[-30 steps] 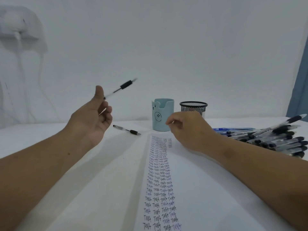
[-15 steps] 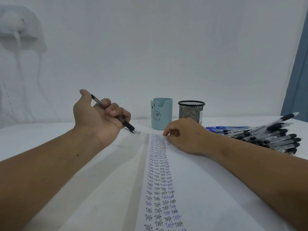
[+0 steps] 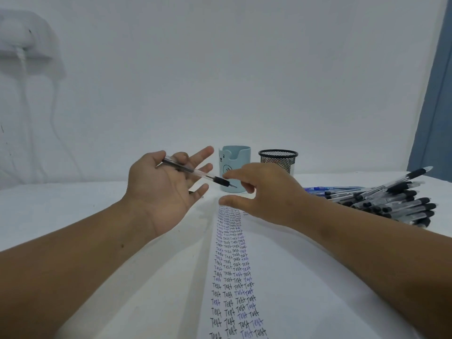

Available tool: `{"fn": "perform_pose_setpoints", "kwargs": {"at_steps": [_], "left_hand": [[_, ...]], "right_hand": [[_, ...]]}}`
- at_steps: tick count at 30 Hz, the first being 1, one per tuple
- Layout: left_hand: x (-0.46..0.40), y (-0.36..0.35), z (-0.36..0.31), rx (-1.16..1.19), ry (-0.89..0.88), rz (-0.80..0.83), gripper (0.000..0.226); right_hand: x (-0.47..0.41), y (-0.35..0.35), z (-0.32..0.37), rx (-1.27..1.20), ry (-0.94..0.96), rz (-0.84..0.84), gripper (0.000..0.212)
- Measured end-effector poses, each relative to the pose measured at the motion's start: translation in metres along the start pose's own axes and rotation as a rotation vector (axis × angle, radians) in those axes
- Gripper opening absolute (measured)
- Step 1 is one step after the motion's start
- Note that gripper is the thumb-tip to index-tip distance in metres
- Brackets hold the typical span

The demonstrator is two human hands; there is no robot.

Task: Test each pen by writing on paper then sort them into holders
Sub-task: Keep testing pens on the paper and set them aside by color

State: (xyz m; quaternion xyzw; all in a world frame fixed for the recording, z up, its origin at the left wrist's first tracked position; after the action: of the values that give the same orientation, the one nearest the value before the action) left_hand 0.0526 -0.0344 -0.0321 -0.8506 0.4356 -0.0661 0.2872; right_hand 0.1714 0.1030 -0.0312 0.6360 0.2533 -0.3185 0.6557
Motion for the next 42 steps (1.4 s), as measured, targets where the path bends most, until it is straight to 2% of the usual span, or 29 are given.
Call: {"fn": "perform_pose_setpoints", "kwargs": {"at_steps": [4, 7, 8, 10, 12, 13, 15, 19, 23, 26, 34, 42], "left_hand": [[0.004, -0.007, 0.006, -0.095, 0.019, 0.068, 0.036], [-0.009, -0.002, 0.014, -0.419, -0.030, 0.039, 0.038], [-0.013, 0.000, 0.019, -0.601, -0.050, 0.014, 0.037], [-0.015, 0.008, 0.028, -0.967, -0.060, 0.031, 0.023], [-0.007, 0.011, 0.035, -1.260, -0.059, 0.190, 0.012], [-0.002, 0.014, 0.037, -1.389, -0.068, 0.263, 0.017], [0.005, 0.018, 0.035, -1.517, -0.109, 0.300, 0.024], [-0.001, 0.017, 0.034, -1.548, -0.116, 0.314, 0.025], [-0.003, 0.020, 0.034, -1.550, -0.134, 0.318, 0.024], [-0.004, 0.021, 0.035, -1.558, -0.132, 0.316, 0.025], [-0.003, 0.019, 0.035, -1.579, -0.143, 0.323, 0.025], [-0.002, 0.017, 0.034, -1.577, -0.141, 0.335, 0.025]], "right_hand": [[-0.002, 0.001, 0.000, 0.072, -0.023, -0.002, 0.013], [0.000, 0.000, -0.012, 0.054, -0.186, 0.018, 0.013], [0.002, -0.001, -0.018, -0.021, -0.266, -0.003, 0.016], [0.008, -0.006, -0.028, -0.369, -0.514, -0.033, 0.018], [0.014, -0.015, -0.030, -0.706, -0.723, 0.007, 0.027], [0.015, -0.018, -0.030, -0.773, -0.770, 0.048, 0.032], [0.014, -0.020, -0.028, -0.822, -0.798, 0.111, 0.030], [0.015, -0.021, -0.028, -0.803, -0.788, 0.155, 0.023], [0.015, -0.024, -0.023, -0.646, -0.653, 0.162, 0.039], [0.015, -0.025, -0.025, -0.621, -0.653, 0.146, 0.048], [0.015, -0.024, -0.026, -0.501, -0.603, 0.180, 0.039], [0.016, -0.024, -0.026, -0.535, -0.609, 0.181, 0.041]]}}
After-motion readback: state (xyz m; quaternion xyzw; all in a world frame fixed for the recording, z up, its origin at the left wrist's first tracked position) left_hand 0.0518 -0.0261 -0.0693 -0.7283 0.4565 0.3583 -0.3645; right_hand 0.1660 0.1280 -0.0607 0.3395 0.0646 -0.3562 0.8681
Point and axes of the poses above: each hand's wrist, its own x-axis away from the middle knuckle, its own y-axis out of the back of the hand, z = x × y, the point moved 4 cm from there along -x, towards the middle knuckle, and after that the axes turned 5 degrees about -z, right-handed, at the moved point
